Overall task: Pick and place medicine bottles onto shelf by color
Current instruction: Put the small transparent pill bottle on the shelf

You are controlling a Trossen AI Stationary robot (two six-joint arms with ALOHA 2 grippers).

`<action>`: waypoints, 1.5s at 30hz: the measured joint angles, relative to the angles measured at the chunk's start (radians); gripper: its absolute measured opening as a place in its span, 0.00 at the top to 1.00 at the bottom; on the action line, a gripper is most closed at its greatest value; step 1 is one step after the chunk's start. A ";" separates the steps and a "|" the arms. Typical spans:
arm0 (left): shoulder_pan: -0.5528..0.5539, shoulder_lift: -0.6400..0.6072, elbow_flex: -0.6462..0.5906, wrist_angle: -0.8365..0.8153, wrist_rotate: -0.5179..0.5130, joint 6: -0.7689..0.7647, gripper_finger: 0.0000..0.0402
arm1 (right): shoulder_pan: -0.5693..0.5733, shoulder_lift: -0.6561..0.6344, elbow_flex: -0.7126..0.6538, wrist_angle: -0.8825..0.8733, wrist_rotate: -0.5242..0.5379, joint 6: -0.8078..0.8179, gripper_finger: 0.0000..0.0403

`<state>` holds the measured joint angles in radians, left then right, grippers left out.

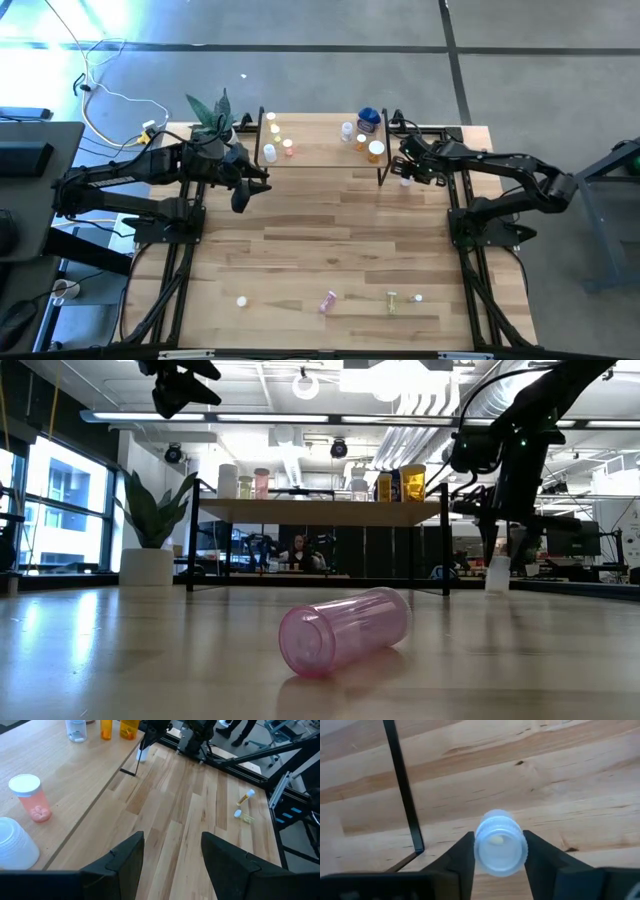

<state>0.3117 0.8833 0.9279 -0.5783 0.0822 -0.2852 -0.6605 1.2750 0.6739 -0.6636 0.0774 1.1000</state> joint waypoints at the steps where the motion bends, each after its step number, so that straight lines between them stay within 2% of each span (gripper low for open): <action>1: 0.000 0.000 0.000 0.000 0.000 0.000 0.54 | 0.000 -0.002 0.000 -0.001 -0.004 -0.001 0.71; 7: 0.000 0.000 0.000 -0.001 0.000 0.008 0.54 | 0.023 -0.033 0.001 -0.038 -0.080 0.007 0.70; 14: 0.002 0.000 0.000 -0.001 0.000 0.037 0.54 | 0.160 -0.054 0.092 -0.263 -0.103 0.064 0.69; 23: 0.002 0.000 0.000 -0.001 0.000 0.053 0.54 | 0.331 -0.054 0.220 -0.404 -0.026 0.207 0.69; 29: 0.002 0.000 0.000 -0.002 0.001 0.053 0.54 | 0.338 -0.053 0.282 -0.461 0.035 0.235 0.68; 38: 0.002 0.000 0.000 -0.009 0.001 0.053 0.54 | 0.374 -0.053 0.421 -0.568 0.045 0.229 0.68; 42: 0.002 0.000 0.000 -0.009 0.001 0.062 0.54 | 0.405 -0.053 0.468 -0.552 0.010 0.217 0.68; 45: 0.002 0.000 0.000 -0.009 0.001 0.072 0.54 | 0.435 -0.053 0.480 -0.451 -0.014 0.195 0.68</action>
<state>0.3138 0.8834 0.9279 -0.5873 0.0830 -0.2134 -0.2260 1.2217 1.1544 -1.1151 0.0639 1.2948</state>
